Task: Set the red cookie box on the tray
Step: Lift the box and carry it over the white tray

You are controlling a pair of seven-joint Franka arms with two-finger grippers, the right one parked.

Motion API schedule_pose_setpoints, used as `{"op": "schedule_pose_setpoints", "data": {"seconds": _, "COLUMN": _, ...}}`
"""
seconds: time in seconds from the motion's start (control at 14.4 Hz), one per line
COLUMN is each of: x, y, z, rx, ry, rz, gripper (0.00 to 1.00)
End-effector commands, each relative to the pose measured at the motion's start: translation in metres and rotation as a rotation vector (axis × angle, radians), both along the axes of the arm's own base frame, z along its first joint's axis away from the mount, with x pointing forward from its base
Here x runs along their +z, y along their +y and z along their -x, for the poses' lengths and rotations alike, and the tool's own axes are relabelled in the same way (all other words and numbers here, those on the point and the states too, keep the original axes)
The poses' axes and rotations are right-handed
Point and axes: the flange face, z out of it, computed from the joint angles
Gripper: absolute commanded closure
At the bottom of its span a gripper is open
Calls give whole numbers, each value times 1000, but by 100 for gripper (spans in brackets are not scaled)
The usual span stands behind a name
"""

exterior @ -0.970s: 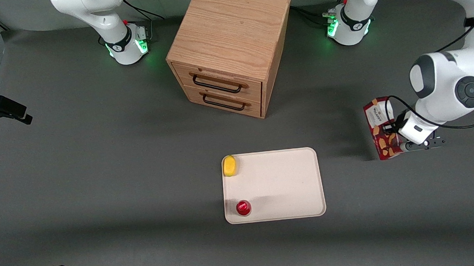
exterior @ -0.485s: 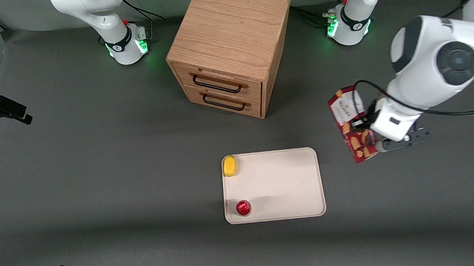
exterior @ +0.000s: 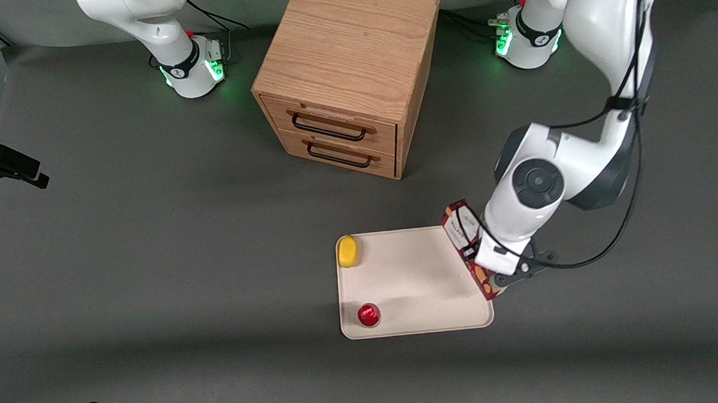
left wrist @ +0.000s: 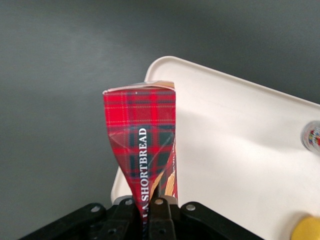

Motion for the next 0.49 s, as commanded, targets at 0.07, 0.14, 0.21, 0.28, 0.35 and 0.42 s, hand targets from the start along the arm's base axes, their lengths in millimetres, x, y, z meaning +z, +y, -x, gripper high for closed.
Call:
{"op": "schedule_pose_setpoints", "data": {"seconds": 0.07, "x": -32, "y": -23, "z": -16, "rx": -35, "ry": -84, "rz": 7, "gripper": 100}}
{"op": "schedule_pose_setpoints", "data": {"seconds": 0.14, "x": -41, "y": -24, "z": -17, "rx": -37, "ry": -96, "rz": 22, "gripper": 100}}
{"op": "schedule_pose_setpoints", "data": {"seconds": 0.21, "x": -51, "y": -25, "z": -17, "rx": -38, "ry": -93, "rz": 26, "gripper": 100}}
{"op": "schedule_pose_setpoints", "data": {"seconds": 0.28, "x": -60, "y": -26, "z": -16, "rx": -42, "ry": -82, "rz": 22, "gripper": 100}}
{"op": "schedule_pose_setpoints", "data": {"seconds": 0.35, "x": -65, "y": -26, "z": -15, "rx": -43, "ry": -76, "rz": 21, "gripper": 100}}
{"op": "schedule_pose_setpoints", "data": {"seconds": 0.42, "x": -69, "y": -26, "z": -14, "rx": -39, "ry": -79, "rz": 28, "gripper": 100}}
